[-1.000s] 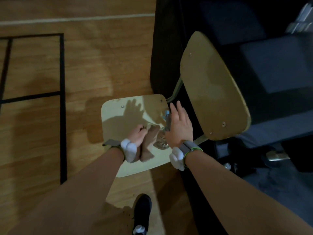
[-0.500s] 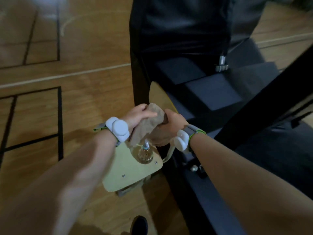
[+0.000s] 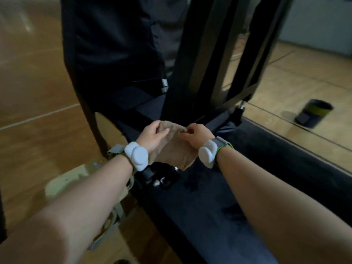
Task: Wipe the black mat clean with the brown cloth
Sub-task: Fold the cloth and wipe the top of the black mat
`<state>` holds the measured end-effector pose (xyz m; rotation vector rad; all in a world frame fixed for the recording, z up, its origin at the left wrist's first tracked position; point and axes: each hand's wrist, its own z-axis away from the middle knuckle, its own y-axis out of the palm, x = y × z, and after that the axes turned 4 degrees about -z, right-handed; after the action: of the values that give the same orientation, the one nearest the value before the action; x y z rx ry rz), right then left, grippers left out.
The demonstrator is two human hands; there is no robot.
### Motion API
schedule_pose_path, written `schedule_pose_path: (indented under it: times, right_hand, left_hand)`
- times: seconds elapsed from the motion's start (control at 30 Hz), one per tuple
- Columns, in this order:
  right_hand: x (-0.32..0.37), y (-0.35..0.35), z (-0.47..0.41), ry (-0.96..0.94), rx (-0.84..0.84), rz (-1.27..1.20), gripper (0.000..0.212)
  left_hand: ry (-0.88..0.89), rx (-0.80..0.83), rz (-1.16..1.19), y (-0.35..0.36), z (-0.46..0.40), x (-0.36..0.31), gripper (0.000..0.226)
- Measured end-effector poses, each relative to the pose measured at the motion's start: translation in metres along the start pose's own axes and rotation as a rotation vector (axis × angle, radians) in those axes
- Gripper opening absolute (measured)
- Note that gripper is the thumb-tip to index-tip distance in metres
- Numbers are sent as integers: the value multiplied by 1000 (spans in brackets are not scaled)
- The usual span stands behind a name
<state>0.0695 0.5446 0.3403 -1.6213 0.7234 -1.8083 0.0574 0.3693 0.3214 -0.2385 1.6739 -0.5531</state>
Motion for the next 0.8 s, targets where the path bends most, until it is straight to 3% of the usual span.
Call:
schedule_pose_path:
  times: [0.1, 0.23, 0.4, 0.53, 0.8]
  right_hand:
    - [-44, -28, 24, 119, -185, -161, 23]
    - [-91, -54, 49, 238, -305, -393, 38]
    - [-144, -83, 68, 340, -319, -593, 14]
    - [-183, -97, 81, 438, -371, -769, 20]
    - [-232, -103, 60, 614, -458, -999, 19]
  left_hand:
    - [8, -51, 78, 65, 7, -32, 15]
    - [-36, -60, 151, 144, 14, -62, 17]
    - [-90, 83, 214, 211, 24, -88, 28]
    - [-158, 254, 378, 245, 23, -92, 15]
    - [-255, 433, 534, 290, -10, -82, 18]
